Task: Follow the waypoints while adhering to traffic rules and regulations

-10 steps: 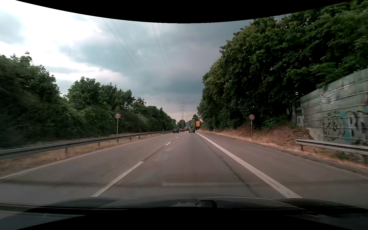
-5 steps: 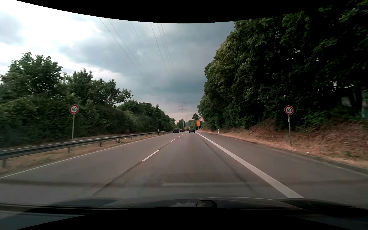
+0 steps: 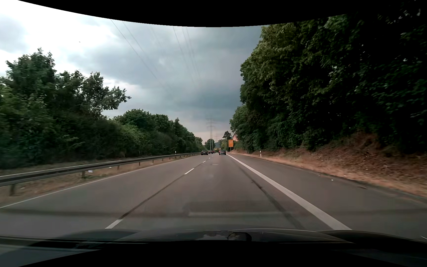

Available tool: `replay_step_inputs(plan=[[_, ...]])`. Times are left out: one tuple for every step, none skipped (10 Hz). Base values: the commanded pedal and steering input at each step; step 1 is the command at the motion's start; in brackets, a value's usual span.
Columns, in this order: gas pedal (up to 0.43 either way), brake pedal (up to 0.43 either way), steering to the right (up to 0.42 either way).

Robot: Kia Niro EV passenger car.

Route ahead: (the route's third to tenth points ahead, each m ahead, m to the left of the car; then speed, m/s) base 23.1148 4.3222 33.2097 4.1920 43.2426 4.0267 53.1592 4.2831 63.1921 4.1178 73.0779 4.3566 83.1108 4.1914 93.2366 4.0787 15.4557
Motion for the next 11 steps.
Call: replay_step_inputs(plan=[[0.079,0.000,-0.002],[0.079,0.000,-0.002],[0.079,0.000,-0.002],[0.079,0.000,-0.002],[0.079,0.000,-0.002],[0.079,0.000,-0.002],[0.079,0.000,-0.002],[0.079,0.000,-0.002],[0.079,0.000,-0.002],[0.087,0.000,-0.002],[0.087,0.000,-0.002]])
